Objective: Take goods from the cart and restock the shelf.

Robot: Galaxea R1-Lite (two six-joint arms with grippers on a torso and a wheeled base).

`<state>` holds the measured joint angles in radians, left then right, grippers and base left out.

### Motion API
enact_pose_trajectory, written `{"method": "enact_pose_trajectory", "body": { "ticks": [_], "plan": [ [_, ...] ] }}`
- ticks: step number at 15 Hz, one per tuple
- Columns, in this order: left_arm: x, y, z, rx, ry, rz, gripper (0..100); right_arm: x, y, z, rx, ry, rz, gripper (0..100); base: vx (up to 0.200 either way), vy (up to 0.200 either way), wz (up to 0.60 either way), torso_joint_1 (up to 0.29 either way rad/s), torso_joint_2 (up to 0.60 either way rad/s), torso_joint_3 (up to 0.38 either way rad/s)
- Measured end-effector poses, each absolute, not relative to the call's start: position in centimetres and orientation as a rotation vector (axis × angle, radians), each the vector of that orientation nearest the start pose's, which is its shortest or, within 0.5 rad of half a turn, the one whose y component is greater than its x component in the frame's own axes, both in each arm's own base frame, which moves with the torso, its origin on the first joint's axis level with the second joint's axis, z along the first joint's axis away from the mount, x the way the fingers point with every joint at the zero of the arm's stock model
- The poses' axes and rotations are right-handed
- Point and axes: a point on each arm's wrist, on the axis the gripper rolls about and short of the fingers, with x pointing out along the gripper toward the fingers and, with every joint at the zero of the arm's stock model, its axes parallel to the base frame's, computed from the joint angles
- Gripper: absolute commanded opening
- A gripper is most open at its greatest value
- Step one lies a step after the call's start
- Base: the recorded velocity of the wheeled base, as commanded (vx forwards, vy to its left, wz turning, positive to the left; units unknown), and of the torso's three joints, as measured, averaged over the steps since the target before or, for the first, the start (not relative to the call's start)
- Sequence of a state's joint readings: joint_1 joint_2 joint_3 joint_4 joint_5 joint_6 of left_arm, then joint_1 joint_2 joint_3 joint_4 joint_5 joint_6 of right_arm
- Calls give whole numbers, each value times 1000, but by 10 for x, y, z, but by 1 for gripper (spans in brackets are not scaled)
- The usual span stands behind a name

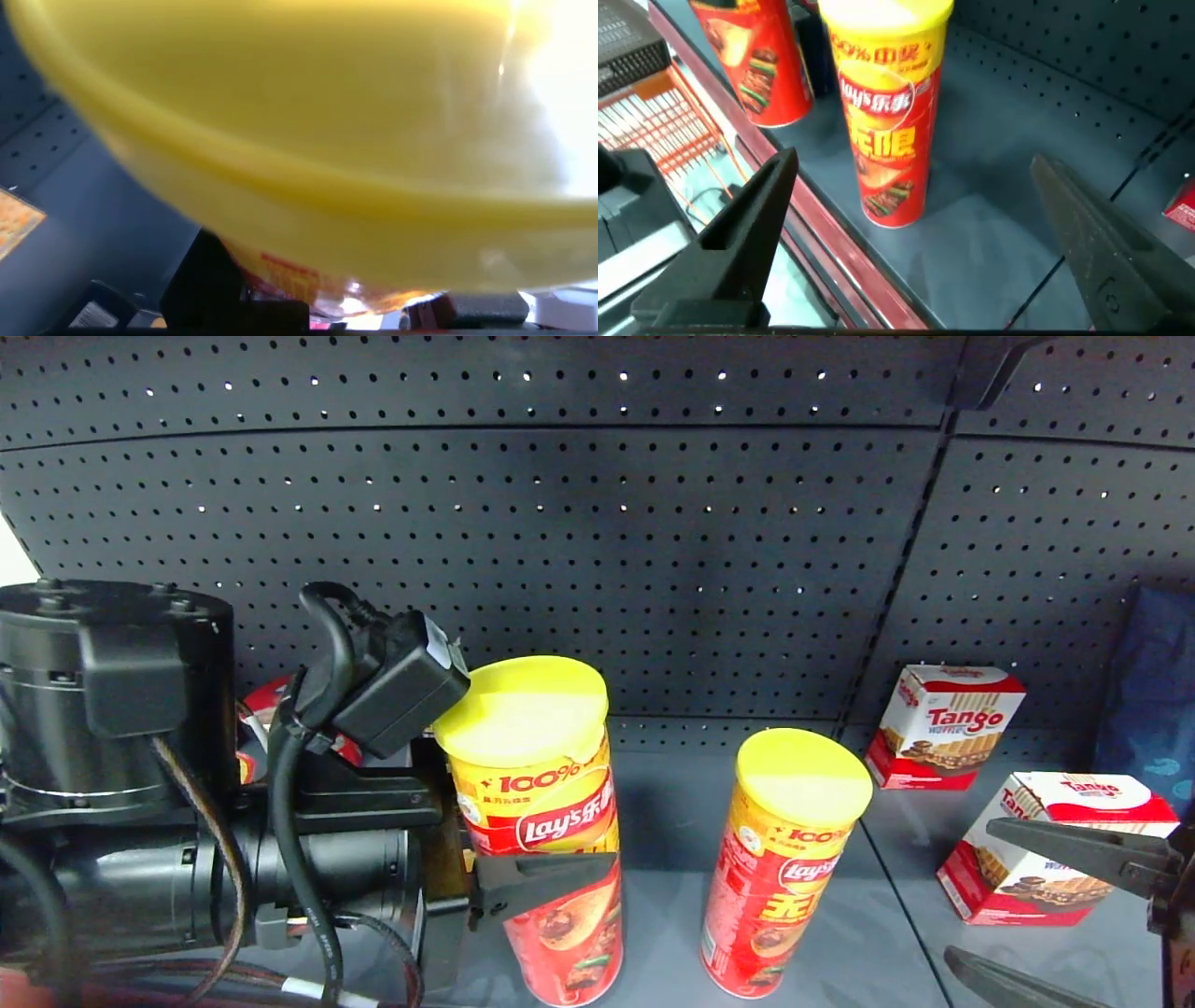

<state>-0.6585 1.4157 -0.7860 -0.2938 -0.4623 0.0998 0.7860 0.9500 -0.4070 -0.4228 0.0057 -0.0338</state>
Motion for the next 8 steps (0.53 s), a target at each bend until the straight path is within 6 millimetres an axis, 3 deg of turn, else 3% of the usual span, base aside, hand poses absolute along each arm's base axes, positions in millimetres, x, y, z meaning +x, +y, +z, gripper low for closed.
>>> {"method": "enact_pose_trajectory", "body": {
  "ticks": [3, 8],
  "plan": [
    [187, -156, 226, 177, 258, -1115, 0, 82, 82, 206, -79, 104, 792, 100, 0, 0, 0, 0, 0, 0],
    [223, -178, 236, 214, 207, -1083, 0, 82, 79, 203, -82, 108, 756, 100, 0, 0, 0, 0, 0, 0]
  ]
}}
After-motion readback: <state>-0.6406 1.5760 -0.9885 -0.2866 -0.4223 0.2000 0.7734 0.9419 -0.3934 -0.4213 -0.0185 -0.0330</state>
